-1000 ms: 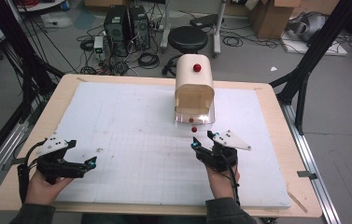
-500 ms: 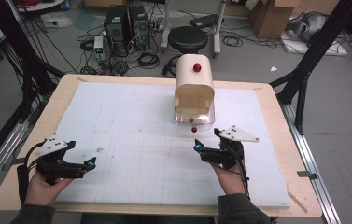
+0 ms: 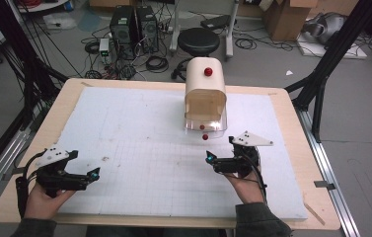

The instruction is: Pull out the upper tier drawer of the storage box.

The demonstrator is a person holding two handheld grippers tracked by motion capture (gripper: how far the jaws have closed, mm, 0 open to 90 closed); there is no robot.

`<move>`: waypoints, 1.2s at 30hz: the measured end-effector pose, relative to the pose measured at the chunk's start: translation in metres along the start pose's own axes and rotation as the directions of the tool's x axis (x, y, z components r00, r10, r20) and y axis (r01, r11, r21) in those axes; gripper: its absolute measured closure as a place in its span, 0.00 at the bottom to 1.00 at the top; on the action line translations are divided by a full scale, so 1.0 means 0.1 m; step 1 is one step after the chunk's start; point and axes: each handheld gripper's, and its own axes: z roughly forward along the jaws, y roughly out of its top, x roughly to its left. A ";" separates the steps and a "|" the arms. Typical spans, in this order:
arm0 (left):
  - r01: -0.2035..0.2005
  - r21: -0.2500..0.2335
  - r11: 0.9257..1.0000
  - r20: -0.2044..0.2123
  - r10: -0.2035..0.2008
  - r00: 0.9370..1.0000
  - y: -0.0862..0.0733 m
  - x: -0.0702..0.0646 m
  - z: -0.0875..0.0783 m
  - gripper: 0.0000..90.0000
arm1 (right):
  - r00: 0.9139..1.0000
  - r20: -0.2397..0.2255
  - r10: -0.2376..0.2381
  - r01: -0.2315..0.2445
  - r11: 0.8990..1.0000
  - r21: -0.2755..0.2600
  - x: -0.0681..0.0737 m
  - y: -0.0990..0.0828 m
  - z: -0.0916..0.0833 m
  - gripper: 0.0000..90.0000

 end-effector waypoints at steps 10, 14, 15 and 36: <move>0.000 -0.003 1.000 -0.006 0.000 1.000 0.00 0.02 -0.03 0.02 | 1.000 -0.023 -0.016 0.018 0.999 0.050 -0.10 -0.04 0.03 0.00; -0.001 -0.002 1.000 -0.005 0.001 1.000 0.00 0.01 -0.03 0.02 | 0.999 -0.031 -0.024 0.025 0.998 0.051 -0.12 -0.05 0.01 0.00; 0.000 -0.005 1.000 -0.001 0.000 1.000 0.00 0.01 -0.03 0.02 | 0.999 -0.032 -0.026 0.028 0.998 0.050 -0.13 -0.06 0.01 0.00; 0.006 0.000 1.000 0.001 -0.006 1.000 -0.03 0.02 -0.04 0.02 | 0.999 -0.012 -0.035 0.036 0.998 0.060 -0.26 -0.22 -0.22 0.00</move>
